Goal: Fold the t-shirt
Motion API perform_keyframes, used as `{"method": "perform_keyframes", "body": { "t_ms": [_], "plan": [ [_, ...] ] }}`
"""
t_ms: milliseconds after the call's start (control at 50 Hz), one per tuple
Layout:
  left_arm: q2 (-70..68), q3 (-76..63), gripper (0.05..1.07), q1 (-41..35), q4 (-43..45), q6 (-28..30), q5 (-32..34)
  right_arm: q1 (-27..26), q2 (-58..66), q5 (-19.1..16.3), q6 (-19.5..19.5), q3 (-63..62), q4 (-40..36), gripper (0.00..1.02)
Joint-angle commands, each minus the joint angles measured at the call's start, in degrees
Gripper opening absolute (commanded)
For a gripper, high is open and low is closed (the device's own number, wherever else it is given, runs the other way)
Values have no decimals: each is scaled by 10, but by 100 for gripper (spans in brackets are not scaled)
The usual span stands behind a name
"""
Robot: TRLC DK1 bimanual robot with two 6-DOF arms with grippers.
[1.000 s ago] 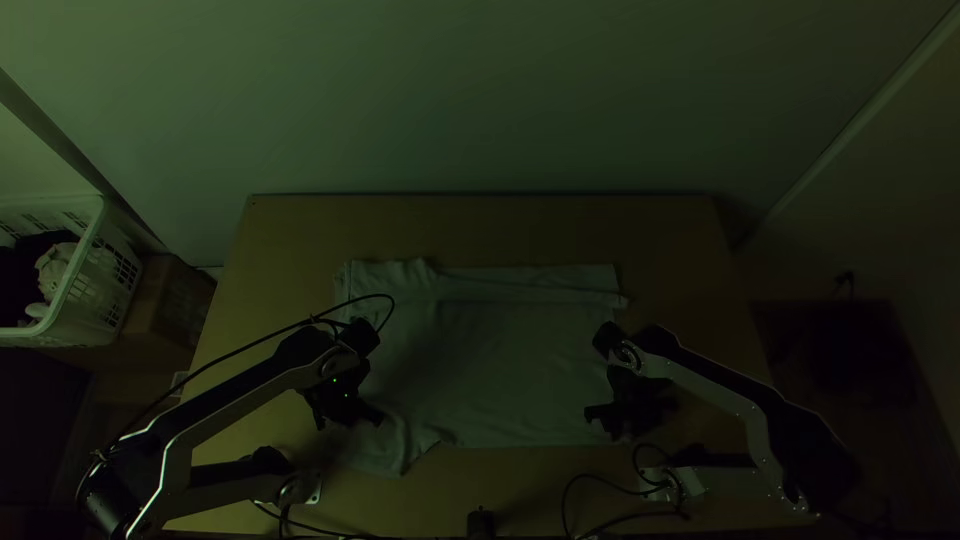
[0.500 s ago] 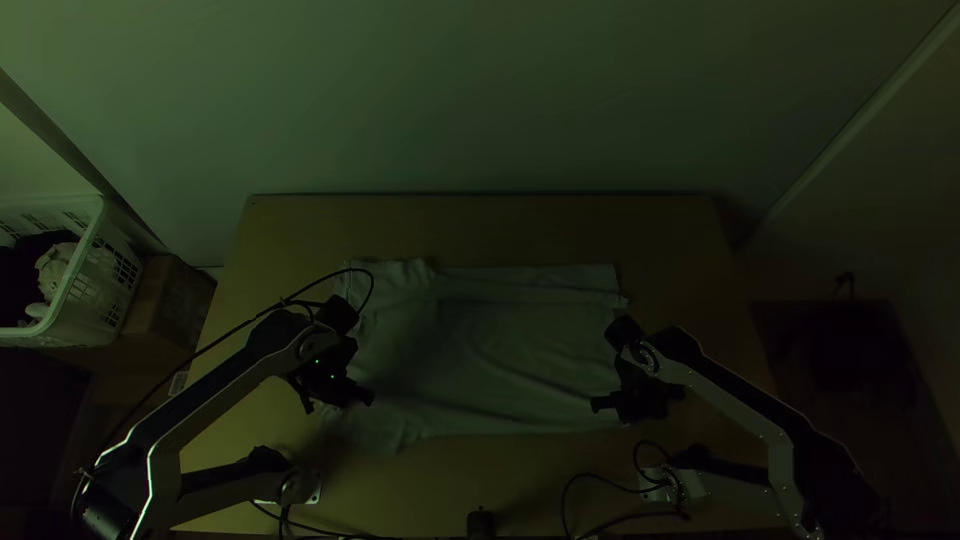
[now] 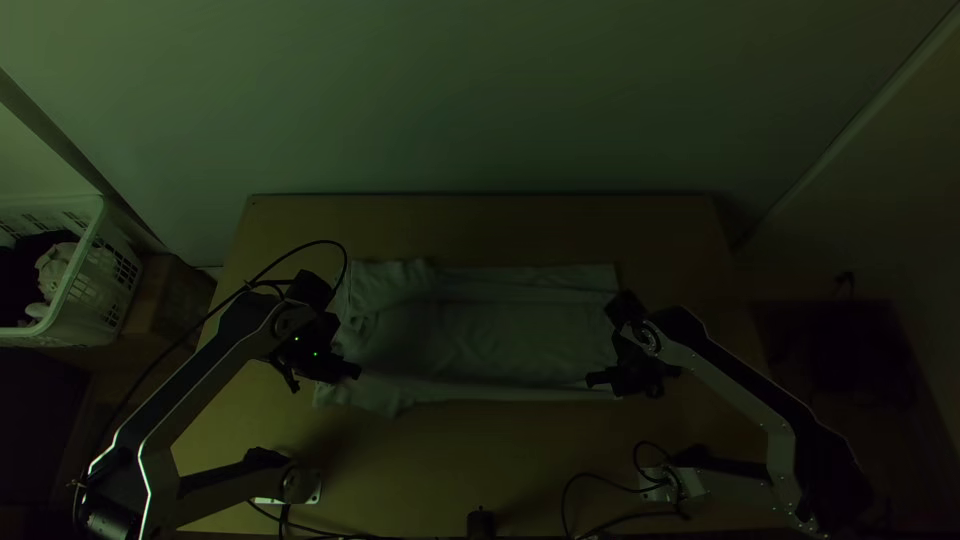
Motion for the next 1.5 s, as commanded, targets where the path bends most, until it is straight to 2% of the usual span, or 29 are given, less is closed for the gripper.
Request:
{"method": "perform_keyframes", "body": {
  "t_ms": [0, 100, 380, 960, 1480],
  "plan": [
    [21, 27, 8, 16, -4, 20, 1, -5, 23, 16, -4, 32, -1, 3],
    [37, 53, 8, 32, 1, 27, 1, -15, 42, 28, -12, 57, -1, 3],
    [104, 158, 8, 77, 1, 44, 1, -59, 107, 35, -36, 135, 5, 3],
    [204, 242, 8, 90, 14, 65, 1, -107, 216, 51, -52, 256, 44, 3],
    [295, 345, 8, 107, 47, 70, 2, -118, 318, 51, -52, 378, 61, 4]
  ]
}}
